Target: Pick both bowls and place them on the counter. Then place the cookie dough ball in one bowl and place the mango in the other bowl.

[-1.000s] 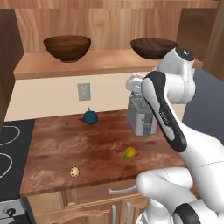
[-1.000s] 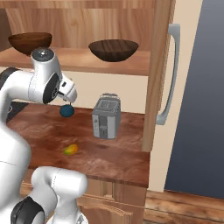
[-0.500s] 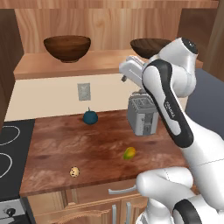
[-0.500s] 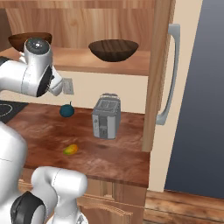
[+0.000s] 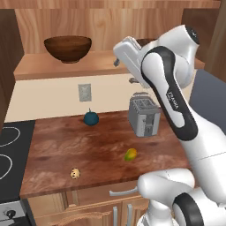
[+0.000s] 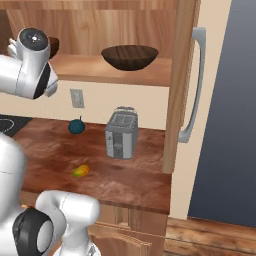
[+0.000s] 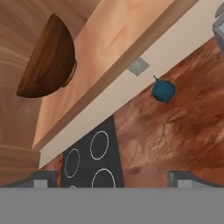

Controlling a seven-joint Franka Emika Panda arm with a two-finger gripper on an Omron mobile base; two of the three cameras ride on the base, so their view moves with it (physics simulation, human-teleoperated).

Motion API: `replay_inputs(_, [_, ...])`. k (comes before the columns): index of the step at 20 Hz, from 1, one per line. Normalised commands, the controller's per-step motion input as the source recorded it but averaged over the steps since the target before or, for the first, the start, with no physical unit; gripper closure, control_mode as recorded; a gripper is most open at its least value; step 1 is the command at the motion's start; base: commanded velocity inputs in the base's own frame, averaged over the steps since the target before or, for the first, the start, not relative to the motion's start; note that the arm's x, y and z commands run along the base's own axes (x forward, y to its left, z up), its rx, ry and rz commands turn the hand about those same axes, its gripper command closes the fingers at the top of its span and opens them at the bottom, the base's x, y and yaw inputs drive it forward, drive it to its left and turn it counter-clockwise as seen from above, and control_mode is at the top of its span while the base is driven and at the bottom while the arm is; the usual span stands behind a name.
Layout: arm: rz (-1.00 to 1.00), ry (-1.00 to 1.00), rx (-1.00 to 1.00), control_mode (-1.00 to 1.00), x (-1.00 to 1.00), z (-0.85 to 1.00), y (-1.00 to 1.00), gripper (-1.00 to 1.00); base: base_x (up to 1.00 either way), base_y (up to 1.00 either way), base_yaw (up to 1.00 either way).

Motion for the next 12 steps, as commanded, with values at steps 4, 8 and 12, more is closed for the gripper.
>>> replay_inputs(4, [0.0, 0.0, 0.23, -1.0, 0.14, 0.44, 0.35, -1.0, 0.0, 0.0, 0.0])
replay_inputs(8, [0.0, 0.0, 0.26, -1.0, 0.41, 0.17, 0.25, -1.0, 0.0, 0.0, 0.0])
replay_inputs(12, [0.0, -0.03, 0.33, -1.0, 0.36, -0.09, 0.2, -1.0, 0.0, 0.0, 0.0])
